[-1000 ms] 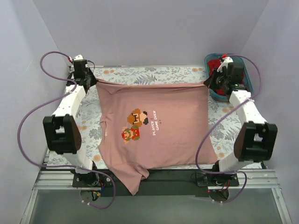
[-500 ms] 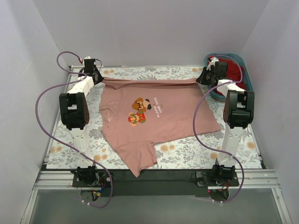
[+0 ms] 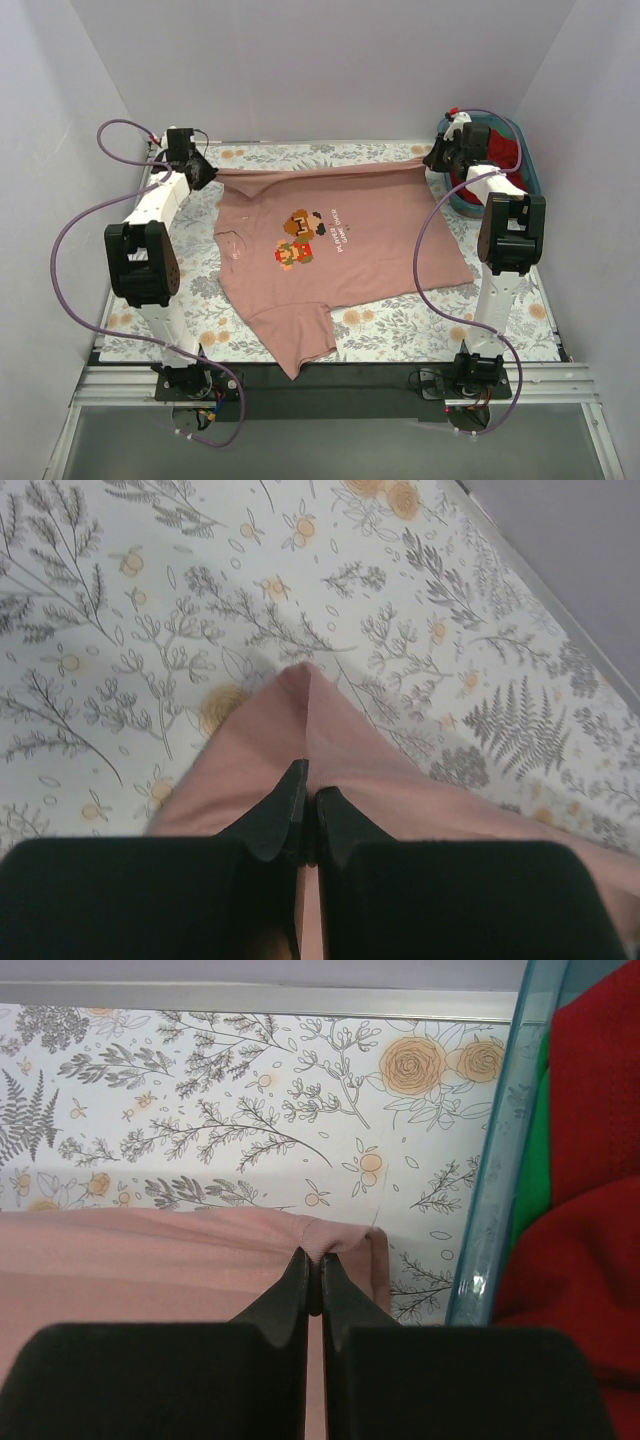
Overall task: Fold and stack the t-shirts
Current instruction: Fold the tshirt
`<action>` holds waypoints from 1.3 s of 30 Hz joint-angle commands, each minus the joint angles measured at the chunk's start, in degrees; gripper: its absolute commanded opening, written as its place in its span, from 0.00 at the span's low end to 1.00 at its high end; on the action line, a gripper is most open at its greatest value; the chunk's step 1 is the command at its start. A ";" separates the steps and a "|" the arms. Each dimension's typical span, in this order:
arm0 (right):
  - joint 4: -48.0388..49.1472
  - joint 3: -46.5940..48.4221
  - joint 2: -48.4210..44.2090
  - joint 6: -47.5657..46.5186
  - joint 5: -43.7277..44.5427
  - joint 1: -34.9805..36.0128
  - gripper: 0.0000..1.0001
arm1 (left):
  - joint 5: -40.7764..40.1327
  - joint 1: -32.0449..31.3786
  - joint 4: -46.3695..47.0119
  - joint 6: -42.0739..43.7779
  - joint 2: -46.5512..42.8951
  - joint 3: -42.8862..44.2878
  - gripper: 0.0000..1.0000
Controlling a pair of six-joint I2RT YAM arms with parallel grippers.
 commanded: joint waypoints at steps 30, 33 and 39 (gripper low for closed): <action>-1.68 -6.52 -7.20 -3.92 5.04 -0.59 0.01 | 18.46 0.83 -3.30 -23.31 -31.90 -31.31 0.00; -1.60 -7.22 -6.93 -3.66 4.95 -0.59 0.01 | 18.02 0.83 -3.12 -24.54 -34.28 -34.30 0.00; -1.68 -8.80 -6.93 -1.99 4.68 -0.59 0.03 | 20.74 0.75 -0.31 -26.65 -36.30 -42.21 0.00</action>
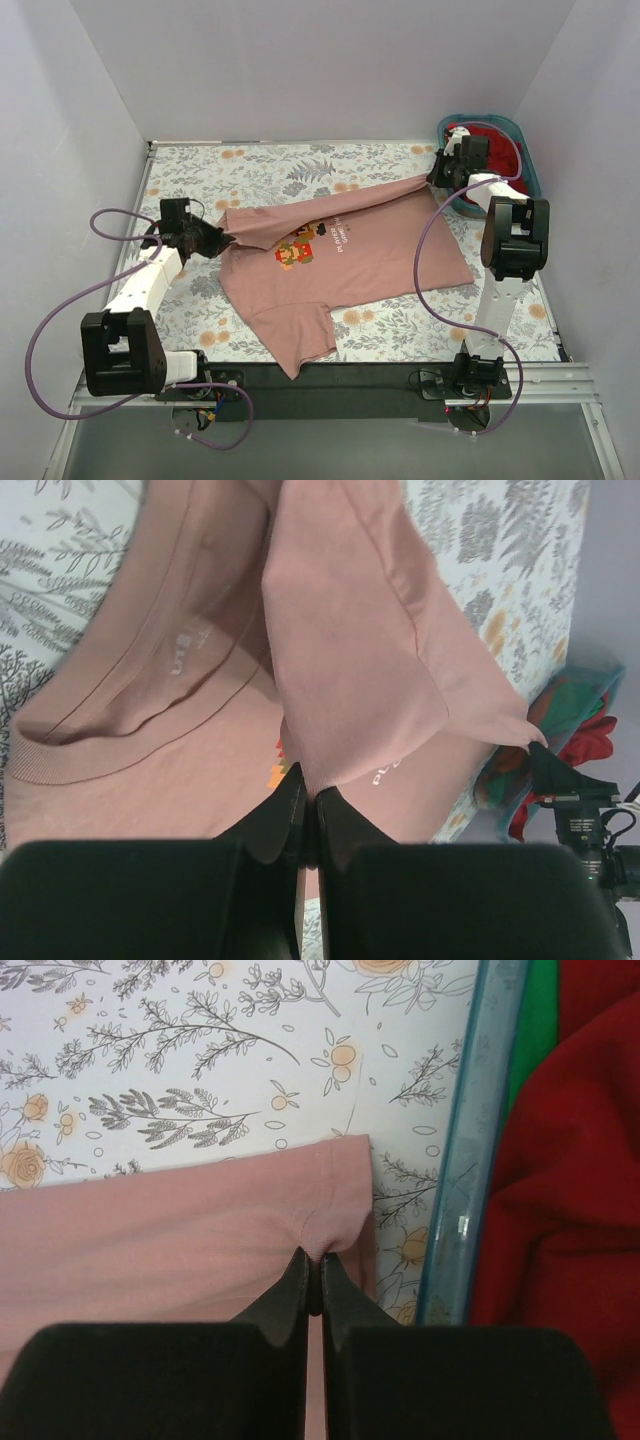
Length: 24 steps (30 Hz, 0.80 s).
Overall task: Fold and stack the t-shirts
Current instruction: Fold the tshirt
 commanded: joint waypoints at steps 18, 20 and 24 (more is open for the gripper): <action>-0.32 -3.18 -8.24 5.71 -0.81 -0.48 0.49 | 2.03 0.22 3.84 -0.49 -9.89 -14.06 0.33; -2.23 -3.53 -11.04 5.97 -0.98 -0.40 0.55 | -2.52 0.22 2.00 1.87 -11.56 -12.49 0.53; -2.77 -6.07 -15.98 7.20 -1.68 -0.22 0.59 | -8.35 0.22 0.15 6.01 -10.44 -8.01 0.71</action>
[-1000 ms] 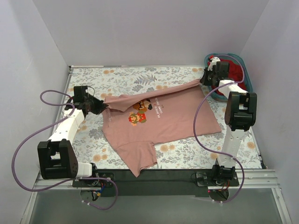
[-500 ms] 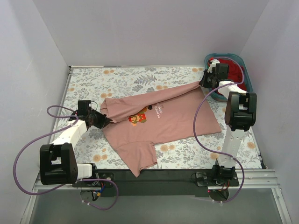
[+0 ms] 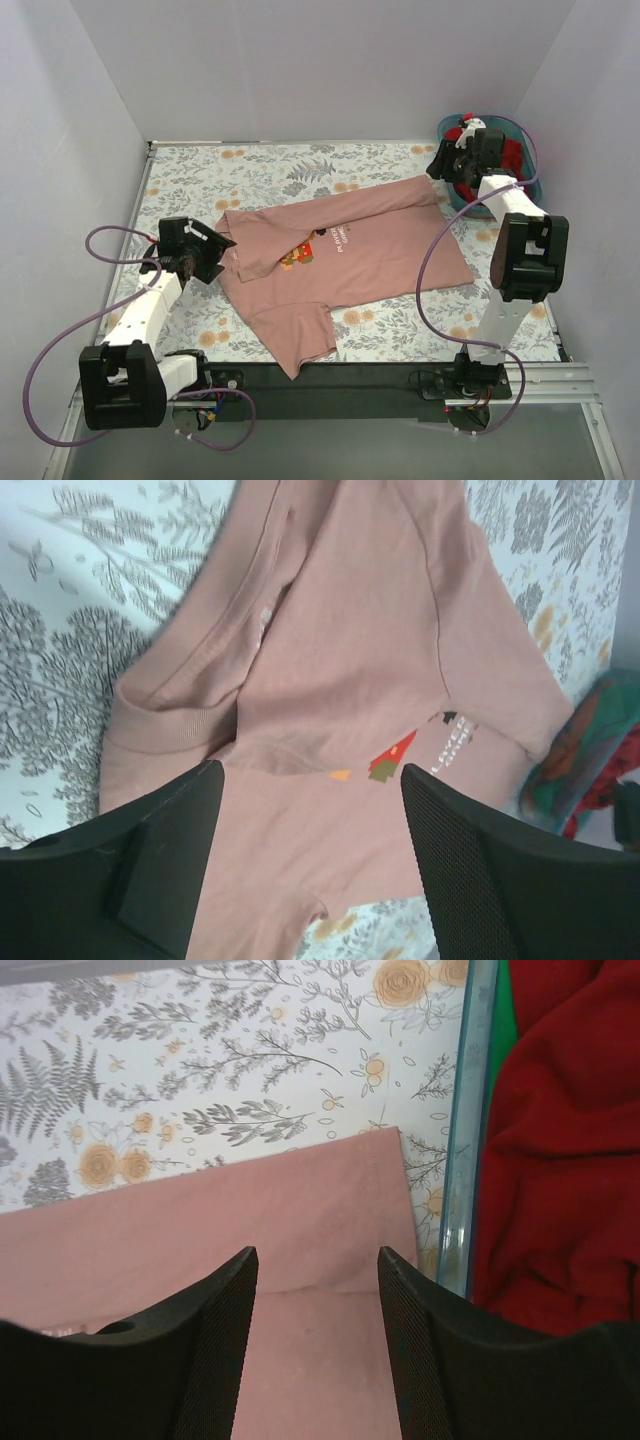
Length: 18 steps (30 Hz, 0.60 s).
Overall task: Fold and stack the t-shirts
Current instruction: Fold the tshirt
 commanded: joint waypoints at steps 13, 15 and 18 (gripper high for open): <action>-0.29 -11.57 -8.16 5.52 -8.37 14.31 0.55 | -6.64 0.22 1.27 9.24 17.17 9.74 0.63; -0.37 -12.37 -7.54 5.35 -9.68 18.86 0.55 | -6.11 0.22 1.53 8.98 17.01 9.04 0.63; -0.37 -11.84 -7.10 2.98 -9.52 26.33 0.55 | -7.24 0.13 1.89 9.41 14.55 7.54 0.61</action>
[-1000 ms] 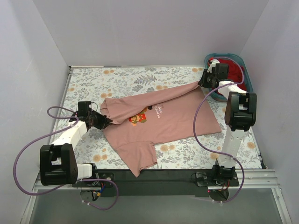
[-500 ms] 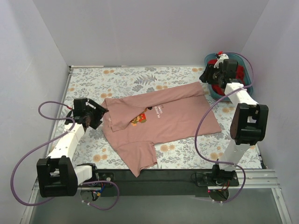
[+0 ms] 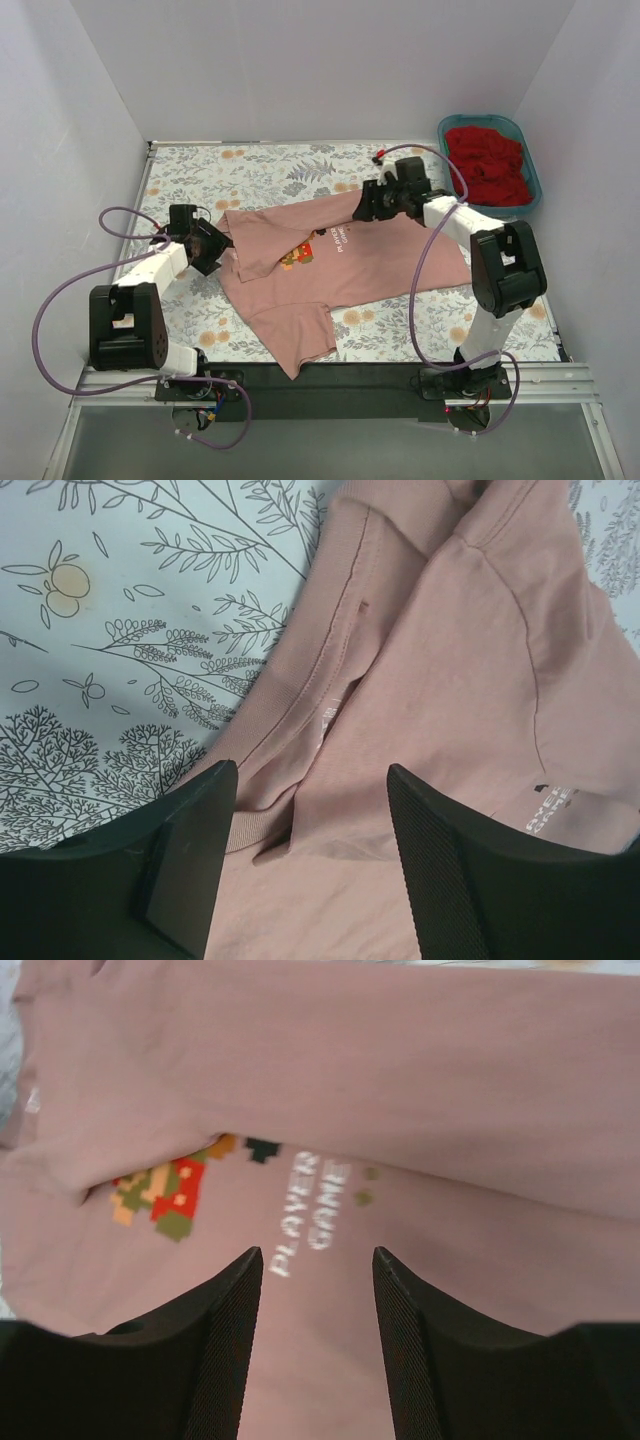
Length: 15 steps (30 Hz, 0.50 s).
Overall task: Fold and stack the t-shirts
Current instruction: Fold the tshirt
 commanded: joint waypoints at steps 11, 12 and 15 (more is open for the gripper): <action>1.46 10.69 7.83 -10.66 5.29 29.01 0.57 | -0.85 0.04 -0.17 3.44 -9.96 -8.30 0.49; 1.46 11.75 8.63 -11.63 6.34 31.28 0.57 | -0.85 -0.04 -0.35 3.44 -10.67 -8.91 0.49; 0.94 16.14 11.71 -18.39 7.14 34.89 0.59 | -1.28 0.04 -0.96 3.70 -12.69 -10.32 0.49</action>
